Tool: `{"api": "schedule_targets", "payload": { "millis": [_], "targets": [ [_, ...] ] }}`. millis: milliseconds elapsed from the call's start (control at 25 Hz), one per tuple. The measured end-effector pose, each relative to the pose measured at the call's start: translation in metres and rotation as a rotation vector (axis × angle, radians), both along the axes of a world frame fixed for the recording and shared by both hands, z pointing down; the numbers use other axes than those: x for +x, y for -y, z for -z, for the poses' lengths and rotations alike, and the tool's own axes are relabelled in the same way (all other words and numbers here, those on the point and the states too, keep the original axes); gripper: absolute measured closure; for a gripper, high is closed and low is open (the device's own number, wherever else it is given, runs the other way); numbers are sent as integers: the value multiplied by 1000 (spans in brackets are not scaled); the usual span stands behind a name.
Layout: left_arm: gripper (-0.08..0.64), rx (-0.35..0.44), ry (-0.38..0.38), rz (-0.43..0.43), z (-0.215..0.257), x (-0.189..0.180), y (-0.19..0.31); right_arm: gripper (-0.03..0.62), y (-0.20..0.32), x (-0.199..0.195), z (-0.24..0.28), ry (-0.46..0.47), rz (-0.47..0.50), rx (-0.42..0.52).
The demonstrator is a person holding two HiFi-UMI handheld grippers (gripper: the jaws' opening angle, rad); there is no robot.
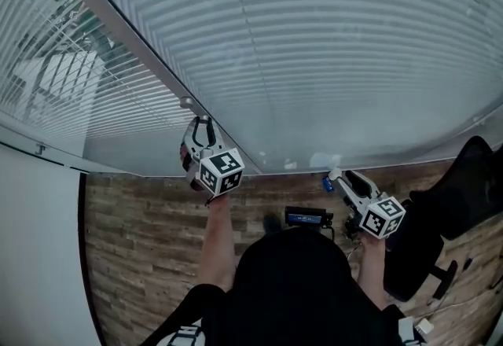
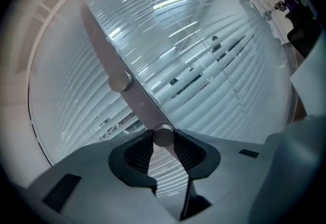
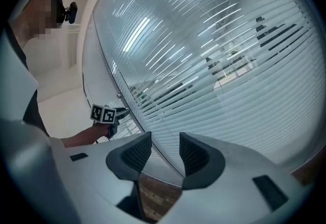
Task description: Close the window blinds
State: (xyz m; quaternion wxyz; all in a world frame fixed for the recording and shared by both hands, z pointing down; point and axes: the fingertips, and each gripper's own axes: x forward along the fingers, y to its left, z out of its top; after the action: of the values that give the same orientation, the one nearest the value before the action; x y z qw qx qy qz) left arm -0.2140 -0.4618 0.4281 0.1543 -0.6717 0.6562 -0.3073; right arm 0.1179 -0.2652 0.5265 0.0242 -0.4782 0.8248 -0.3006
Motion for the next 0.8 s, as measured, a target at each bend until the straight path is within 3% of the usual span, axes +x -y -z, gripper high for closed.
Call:
{"api": "schedule_targets", "payload": {
  "millis": [40,80,200,240,280,360,440,520,600,720,800],
  "targets": [
    [423,-3,-62,-12,-1,1,-1,416,0,-1,0,0,2,1],
    [422,-10,-187,-27,-1,1,-2,416,0,-1,0,1,4,1],
    [384,-47,-711,-42,-3,-1,-9,416,0,-2,1,1,5,4],
    [379,-53,-830,-37,-3,-3,-10,416,0,-2,1,1,5,3],
    [379,-51,-903,-34,-1,-6,-9,416,0,-2,1,1,4,2],
    [379,-37,-956,-35,4,-8,-5,416,0,-1,1,0,1,-1],
    [385,-28,-938,-36,8,-9,-1,416,0,0,0,-1,-4,-5],
    [422,-28,-831,-26,7,-10,0,416,-1,0,0,-1,-7,-7],
    [423,-28,-614,-13,4,-9,-1,416,-1,1,0,-1,-9,-5],
    [423,-13,-212,8,1,-6,0,416,-1,1,-1,-2,-9,-5],
    [423,-5,-44,16,0,-4,0,416,-1,1,-2,-2,-6,-4]
  ]
}}
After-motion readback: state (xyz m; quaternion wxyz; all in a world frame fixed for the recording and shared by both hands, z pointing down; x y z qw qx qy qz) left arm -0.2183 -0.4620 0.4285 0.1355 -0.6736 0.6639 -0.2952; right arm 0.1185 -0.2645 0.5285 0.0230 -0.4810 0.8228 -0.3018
